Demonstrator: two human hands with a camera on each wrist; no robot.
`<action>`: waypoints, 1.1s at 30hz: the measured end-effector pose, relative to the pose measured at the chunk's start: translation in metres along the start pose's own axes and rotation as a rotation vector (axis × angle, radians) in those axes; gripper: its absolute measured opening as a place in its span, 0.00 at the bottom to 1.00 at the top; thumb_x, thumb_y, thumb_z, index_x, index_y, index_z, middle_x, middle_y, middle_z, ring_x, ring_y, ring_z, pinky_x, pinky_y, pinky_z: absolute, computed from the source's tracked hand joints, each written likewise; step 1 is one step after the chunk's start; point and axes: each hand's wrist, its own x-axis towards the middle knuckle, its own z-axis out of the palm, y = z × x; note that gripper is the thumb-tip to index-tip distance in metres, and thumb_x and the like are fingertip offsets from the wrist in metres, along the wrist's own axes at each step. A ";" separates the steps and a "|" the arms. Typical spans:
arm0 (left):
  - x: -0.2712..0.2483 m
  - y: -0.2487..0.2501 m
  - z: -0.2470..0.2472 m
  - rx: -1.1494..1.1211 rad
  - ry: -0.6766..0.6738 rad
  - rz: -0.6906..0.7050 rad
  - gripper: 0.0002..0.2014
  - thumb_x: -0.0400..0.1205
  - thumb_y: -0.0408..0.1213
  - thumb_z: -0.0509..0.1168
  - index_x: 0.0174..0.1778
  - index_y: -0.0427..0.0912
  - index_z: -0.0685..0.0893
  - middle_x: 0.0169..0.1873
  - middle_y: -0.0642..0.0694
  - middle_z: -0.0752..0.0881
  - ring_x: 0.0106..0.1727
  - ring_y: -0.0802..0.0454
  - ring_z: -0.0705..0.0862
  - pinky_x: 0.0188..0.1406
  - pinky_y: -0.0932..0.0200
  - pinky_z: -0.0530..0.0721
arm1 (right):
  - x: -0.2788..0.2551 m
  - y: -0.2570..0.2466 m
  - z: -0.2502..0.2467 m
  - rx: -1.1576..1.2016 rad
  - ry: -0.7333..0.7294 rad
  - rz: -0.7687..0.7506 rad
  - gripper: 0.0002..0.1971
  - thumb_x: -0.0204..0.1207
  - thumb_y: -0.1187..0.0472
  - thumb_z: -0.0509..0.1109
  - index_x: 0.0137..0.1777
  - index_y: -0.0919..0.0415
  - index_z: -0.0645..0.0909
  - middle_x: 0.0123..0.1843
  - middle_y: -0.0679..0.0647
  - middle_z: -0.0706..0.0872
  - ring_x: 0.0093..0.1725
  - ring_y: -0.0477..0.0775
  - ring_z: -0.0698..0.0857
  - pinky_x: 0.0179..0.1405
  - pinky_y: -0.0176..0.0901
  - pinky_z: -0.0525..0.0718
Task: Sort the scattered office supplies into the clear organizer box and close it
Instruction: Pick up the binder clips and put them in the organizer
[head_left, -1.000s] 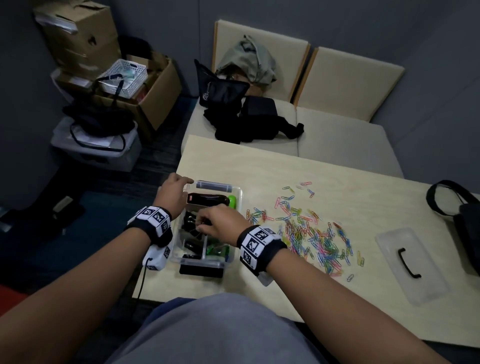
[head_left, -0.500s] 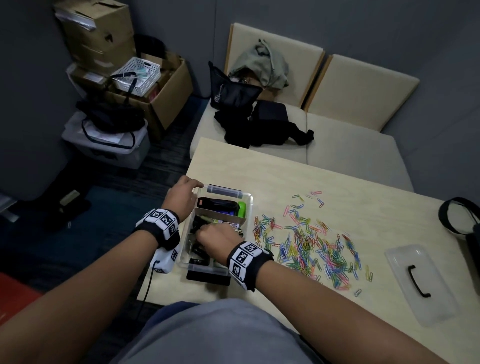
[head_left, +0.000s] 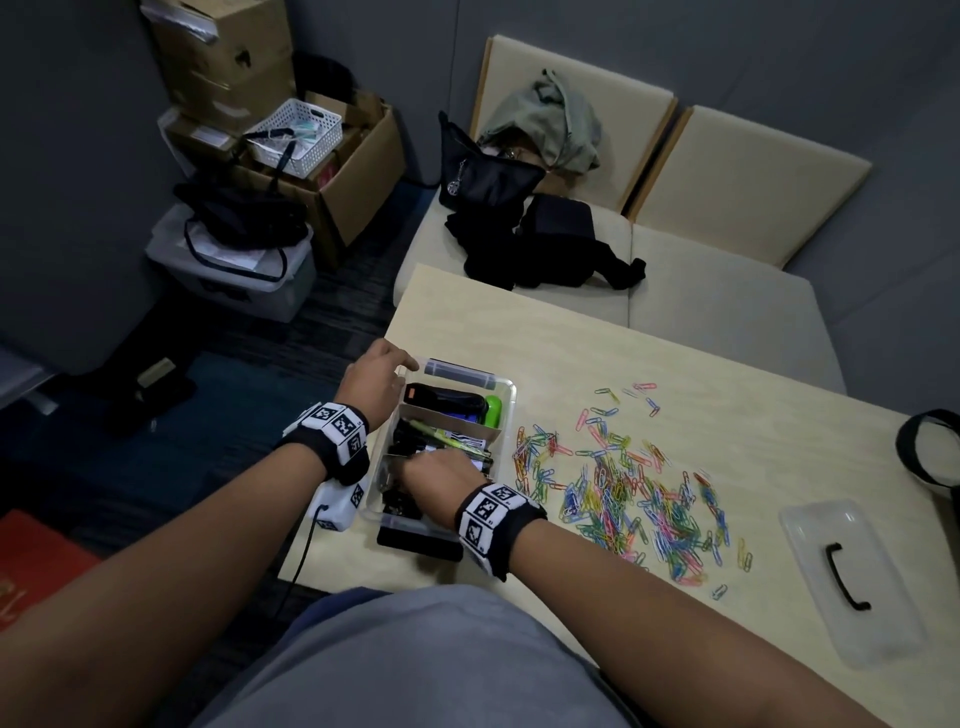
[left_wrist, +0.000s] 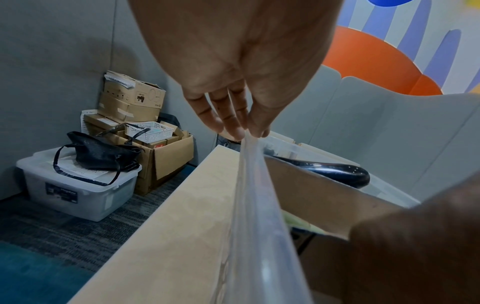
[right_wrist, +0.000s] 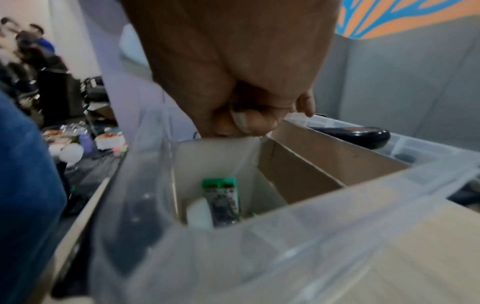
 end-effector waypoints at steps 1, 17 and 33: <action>0.000 0.001 0.000 0.006 0.003 0.005 0.14 0.81 0.26 0.63 0.56 0.46 0.86 0.58 0.46 0.78 0.54 0.43 0.82 0.60 0.48 0.79 | 0.000 0.001 0.002 0.043 0.028 0.025 0.10 0.75 0.68 0.67 0.55 0.61 0.85 0.48 0.60 0.88 0.48 0.64 0.88 0.39 0.51 0.83; -0.003 0.008 0.000 0.013 0.026 -0.030 0.14 0.82 0.26 0.61 0.54 0.48 0.87 0.59 0.48 0.77 0.53 0.45 0.82 0.57 0.50 0.79 | -0.003 -0.010 -0.007 -0.095 0.056 0.014 0.08 0.78 0.68 0.65 0.50 0.62 0.84 0.47 0.58 0.89 0.46 0.64 0.89 0.32 0.46 0.71; -0.006 0.011 0.002 0.023 0.049 -0.040 0.14 0.81 0.25 0.61 0.52 0.45 0.87 0.58 0.46 0.77 0.53 0.44 0.81 0.53 0.49 0.81 | 0.014 -0.016 0.008 -0.140 -0.032 -0.013 0.11 0.83 0.61 0.61 0.51 0.61 0.85 0.47 0.57 0.90 0.48 0.64 0.88 0.34 0.46 0.71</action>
